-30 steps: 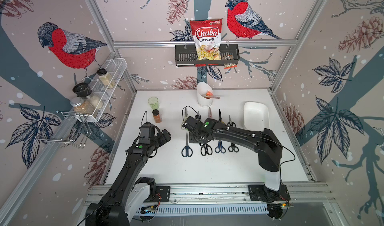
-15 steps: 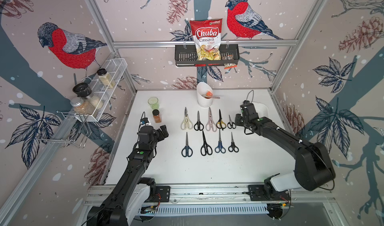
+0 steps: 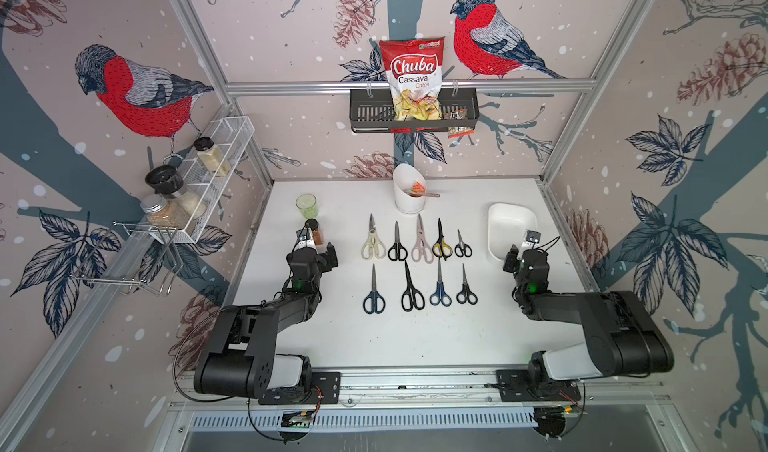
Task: Take the scissors out of the storage box
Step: Reset both arms
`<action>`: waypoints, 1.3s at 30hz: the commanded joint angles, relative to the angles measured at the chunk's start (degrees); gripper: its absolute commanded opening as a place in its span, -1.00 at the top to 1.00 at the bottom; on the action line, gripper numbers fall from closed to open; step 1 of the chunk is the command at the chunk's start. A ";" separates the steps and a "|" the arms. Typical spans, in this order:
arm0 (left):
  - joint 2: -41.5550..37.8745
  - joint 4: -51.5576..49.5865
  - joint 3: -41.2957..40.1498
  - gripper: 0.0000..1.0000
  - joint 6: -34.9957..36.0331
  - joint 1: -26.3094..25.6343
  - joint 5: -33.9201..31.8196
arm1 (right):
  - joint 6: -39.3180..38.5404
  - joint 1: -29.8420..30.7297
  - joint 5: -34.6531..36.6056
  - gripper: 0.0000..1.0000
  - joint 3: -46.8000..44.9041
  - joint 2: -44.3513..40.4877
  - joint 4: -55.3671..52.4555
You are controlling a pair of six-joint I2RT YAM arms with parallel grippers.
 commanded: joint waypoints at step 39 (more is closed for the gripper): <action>6.60 25.20 -4.89 -0.93 6.36 2.44 -3.79 | 0.08 -5.62 -9.96 -1.00 -1.45 1.90 14.60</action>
